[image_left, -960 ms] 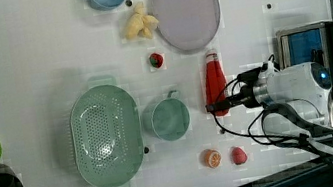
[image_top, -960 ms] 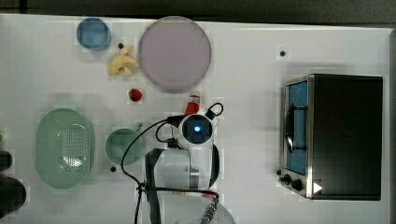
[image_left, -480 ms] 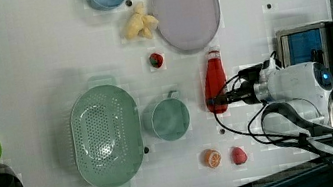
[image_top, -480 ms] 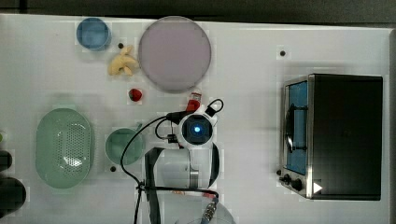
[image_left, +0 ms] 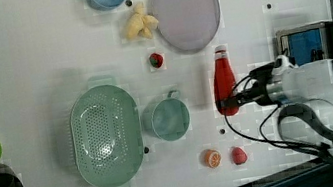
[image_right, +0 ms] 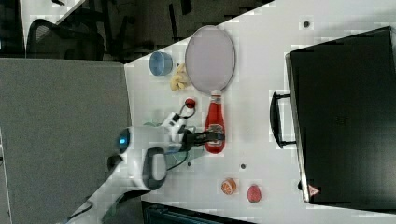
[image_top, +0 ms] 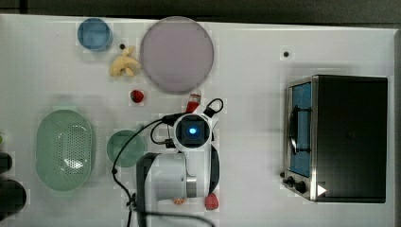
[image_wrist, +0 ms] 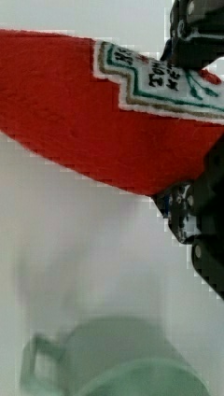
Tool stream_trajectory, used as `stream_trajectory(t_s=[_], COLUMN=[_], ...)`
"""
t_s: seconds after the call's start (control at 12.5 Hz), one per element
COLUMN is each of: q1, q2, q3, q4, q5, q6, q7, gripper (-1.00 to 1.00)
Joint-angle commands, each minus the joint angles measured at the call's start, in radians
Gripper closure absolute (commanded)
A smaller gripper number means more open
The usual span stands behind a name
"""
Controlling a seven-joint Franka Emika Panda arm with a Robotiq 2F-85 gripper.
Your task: Pick Ketchup from the table and place it in strainer.
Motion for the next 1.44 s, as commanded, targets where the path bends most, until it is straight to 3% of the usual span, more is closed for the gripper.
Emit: stream_trajectory(t_s=[0.08, 0.4, 0.72, 1.12, 1.44], q1=[0.005, 0.038, 0.074, 0.083, 0.096], q2=[-0.212, -0.337, -0.305, -0.162, -0.006], q3=[0.056, 0.172, 0.343, 0.547, 0.604], q4=[0.098, 0.186, 0.249, 0.272, 0.27], q5=[0.005, 0.052, 0.147, 0.145, 0.077], q6=[-0.187, -0.437, -0.438, -0.252, -0.101], q7=[0.07, 0.267, 0.534, 0.798, 0.958], gripper=[-0.29, -0.29, -0.29, -0.29, -0.29])
